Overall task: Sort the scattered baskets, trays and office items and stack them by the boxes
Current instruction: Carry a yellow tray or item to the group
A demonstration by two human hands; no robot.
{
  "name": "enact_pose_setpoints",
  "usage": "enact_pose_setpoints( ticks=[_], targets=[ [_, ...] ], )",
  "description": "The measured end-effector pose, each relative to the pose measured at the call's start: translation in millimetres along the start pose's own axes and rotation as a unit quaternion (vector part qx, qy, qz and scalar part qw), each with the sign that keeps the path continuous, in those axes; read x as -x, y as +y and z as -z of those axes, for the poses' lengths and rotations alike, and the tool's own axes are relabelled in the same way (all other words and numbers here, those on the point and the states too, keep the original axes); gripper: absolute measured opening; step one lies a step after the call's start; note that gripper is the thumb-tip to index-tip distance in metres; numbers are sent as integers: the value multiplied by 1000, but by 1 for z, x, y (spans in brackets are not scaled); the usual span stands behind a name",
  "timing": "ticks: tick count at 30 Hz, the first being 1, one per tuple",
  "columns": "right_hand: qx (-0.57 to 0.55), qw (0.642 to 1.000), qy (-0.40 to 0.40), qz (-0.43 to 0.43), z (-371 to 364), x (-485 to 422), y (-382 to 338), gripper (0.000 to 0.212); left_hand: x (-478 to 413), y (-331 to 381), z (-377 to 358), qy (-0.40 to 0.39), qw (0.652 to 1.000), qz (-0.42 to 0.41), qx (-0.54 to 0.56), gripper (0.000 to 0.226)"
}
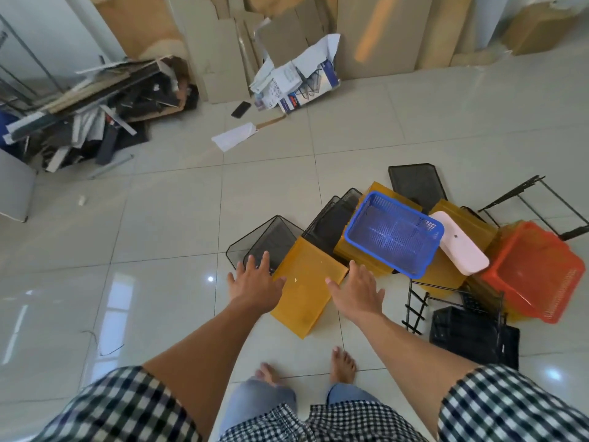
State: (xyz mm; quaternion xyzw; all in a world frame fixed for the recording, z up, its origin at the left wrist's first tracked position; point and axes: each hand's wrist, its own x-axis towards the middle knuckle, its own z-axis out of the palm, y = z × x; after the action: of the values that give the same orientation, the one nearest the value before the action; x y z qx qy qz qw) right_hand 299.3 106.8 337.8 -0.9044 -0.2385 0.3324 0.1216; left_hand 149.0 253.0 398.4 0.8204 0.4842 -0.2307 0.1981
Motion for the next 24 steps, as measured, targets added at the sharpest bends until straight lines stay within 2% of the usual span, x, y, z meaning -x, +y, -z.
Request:
enact_pose_setpoints(
  ticks=[8,14,19,24],
  targets=[
    [-54,991,7,-125,-32,-24,-37,85,-86,-39,23,-49,994,-73,-58,76],
    [-89,979,10,-184,-75,-51,-82,80,-157,-77,33,-72,985,-123,-101,75],
    [-122,963,-6,-241,-117,-69,-84,82,-209,-100,3,-106,975,-141,-137,76],
    [-125,951,-37,-282,-165,-95,-44,82,-257,-109,-58,-152,966,-146,-150,76]
  ],
)
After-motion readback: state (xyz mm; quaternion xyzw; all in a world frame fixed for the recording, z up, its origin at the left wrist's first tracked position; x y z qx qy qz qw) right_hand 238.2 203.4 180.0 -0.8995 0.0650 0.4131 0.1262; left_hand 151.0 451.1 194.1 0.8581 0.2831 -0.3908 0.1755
